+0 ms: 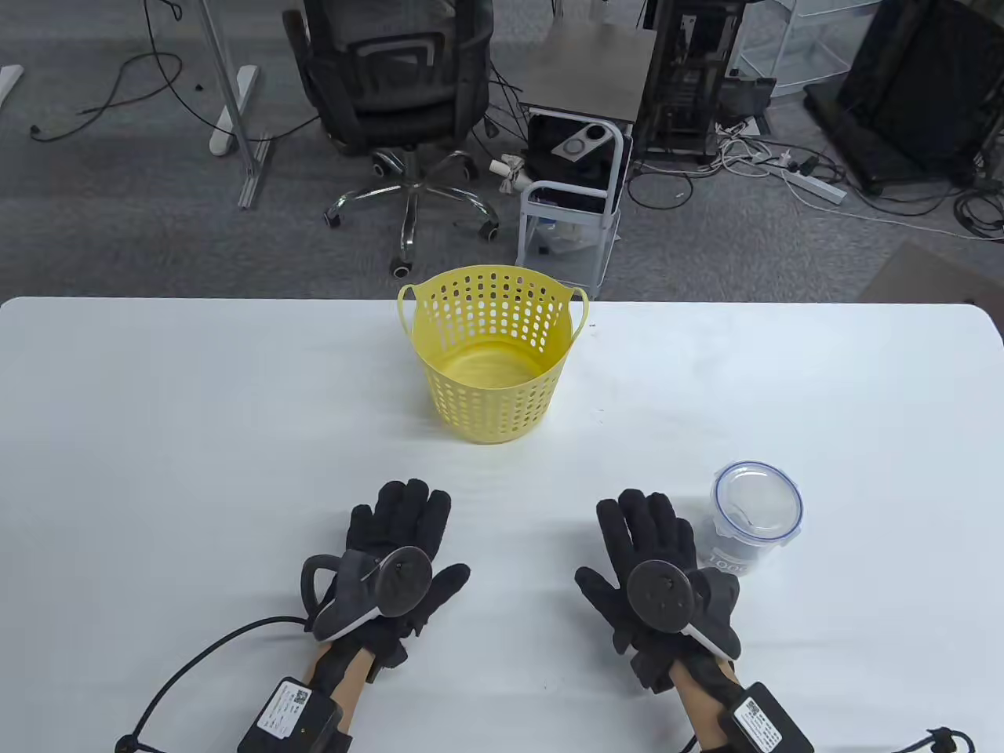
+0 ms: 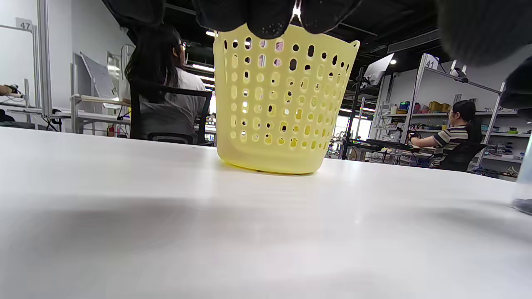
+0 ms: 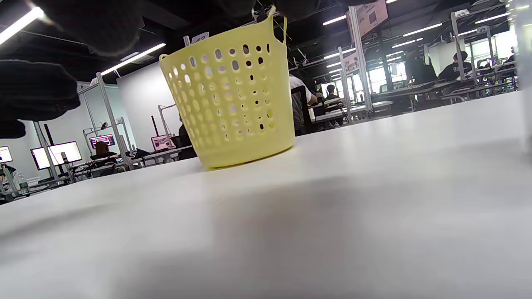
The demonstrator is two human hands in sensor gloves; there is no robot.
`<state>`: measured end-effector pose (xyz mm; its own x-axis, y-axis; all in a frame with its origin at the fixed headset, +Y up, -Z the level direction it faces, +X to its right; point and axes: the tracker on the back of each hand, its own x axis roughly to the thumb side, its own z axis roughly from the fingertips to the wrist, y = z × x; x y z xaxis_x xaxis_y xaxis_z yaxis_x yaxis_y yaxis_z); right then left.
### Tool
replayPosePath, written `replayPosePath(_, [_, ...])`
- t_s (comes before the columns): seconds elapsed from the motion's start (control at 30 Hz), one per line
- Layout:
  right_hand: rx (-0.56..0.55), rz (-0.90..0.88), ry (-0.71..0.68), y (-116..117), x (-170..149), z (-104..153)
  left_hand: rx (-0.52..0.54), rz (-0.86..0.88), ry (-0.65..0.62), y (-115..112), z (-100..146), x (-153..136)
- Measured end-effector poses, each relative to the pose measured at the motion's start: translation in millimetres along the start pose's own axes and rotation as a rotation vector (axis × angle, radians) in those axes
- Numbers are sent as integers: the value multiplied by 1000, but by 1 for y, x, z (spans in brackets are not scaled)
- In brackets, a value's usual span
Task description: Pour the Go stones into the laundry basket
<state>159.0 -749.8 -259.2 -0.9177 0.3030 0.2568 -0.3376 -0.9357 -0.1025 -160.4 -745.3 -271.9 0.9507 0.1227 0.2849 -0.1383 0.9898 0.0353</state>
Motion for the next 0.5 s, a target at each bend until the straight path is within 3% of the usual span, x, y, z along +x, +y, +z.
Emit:
replayPosePath(0.33, [-39, 14, -40, -3, 1, -2, -16, 11, 1, -1, -3, -2])
replayPosePath(0.5, [-131, 79, -51, -17, 0, -1, -36, 20, -3, -3, -6, -2])
